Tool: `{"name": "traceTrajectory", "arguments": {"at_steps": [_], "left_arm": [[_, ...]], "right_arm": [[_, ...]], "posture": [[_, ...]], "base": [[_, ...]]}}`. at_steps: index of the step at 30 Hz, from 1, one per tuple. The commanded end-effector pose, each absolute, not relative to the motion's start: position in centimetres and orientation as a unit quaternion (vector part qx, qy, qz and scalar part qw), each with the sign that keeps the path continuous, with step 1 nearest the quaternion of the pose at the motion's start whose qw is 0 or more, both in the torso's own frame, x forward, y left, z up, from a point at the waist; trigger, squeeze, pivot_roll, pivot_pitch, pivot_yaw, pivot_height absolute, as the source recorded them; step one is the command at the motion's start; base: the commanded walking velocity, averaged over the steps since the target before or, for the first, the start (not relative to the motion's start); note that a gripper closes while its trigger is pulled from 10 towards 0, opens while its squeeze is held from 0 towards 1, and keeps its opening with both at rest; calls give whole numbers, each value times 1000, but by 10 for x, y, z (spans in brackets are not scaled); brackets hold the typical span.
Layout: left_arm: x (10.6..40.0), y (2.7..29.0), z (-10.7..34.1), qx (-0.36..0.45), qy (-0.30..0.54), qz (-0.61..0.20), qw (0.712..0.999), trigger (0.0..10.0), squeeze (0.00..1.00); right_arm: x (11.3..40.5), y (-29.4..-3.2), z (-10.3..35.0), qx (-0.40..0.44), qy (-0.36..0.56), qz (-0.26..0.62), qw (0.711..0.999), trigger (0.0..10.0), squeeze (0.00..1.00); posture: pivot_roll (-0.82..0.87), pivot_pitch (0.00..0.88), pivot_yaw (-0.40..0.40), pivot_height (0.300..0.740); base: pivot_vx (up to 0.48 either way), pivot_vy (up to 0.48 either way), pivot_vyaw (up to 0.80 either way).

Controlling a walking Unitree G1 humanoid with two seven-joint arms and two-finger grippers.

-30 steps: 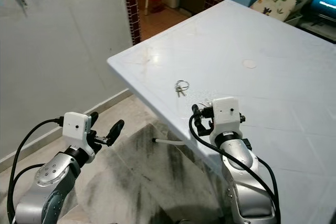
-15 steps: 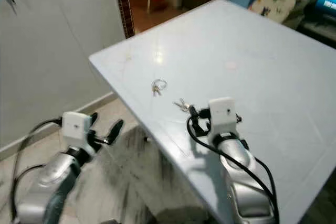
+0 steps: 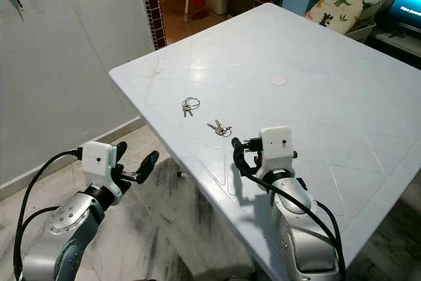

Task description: Hang keys on a hook

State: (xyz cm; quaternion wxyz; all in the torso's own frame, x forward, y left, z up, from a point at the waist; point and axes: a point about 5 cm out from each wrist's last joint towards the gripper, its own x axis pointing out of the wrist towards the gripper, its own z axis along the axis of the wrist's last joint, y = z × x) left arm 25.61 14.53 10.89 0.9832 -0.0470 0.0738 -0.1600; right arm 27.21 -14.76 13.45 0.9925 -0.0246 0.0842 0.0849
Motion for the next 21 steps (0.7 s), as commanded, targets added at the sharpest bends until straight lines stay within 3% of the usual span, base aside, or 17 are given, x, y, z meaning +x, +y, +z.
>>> {"name": "traceTrajectory", "arguments": {"at_steps": [1,10,21], "left_arm": [[256,148,106,-44,85,-157,983,10000,0],[257,150,104,-35,93,-154,983,10000,0],[251,130,90,-33,134,-253,957,10000,0]], "right_arm": [[271,-143,140,-18,78,101,992,10000,0],[276,-134,145,12,70,108,992,10000,0],[306,-110,150,-9,38,80,996,10000,0]], "posture": [[-27,120,30,740],[-18,127,34,740],[18,139,34,740]], "base": [[0,0,0],[0,0,0],[0,0,0]]}}
